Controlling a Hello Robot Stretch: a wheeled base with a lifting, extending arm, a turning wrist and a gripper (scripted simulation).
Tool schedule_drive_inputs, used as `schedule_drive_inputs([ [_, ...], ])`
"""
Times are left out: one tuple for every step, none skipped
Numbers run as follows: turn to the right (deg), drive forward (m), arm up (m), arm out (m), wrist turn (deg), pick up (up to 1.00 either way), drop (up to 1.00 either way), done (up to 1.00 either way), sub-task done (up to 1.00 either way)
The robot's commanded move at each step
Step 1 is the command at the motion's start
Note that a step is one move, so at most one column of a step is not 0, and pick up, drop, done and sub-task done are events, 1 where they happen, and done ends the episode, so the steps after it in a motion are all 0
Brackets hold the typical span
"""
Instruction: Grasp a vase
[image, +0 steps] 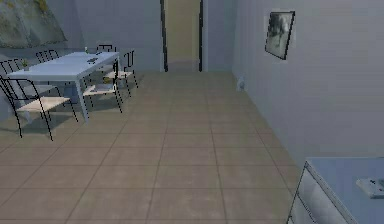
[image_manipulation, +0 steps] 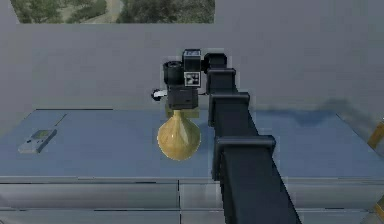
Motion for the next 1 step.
schedule_drive_inputs([
  [0.0,0.0,-0.24,0.0,0.0,0.0,0.0,0.0,0.0],
])
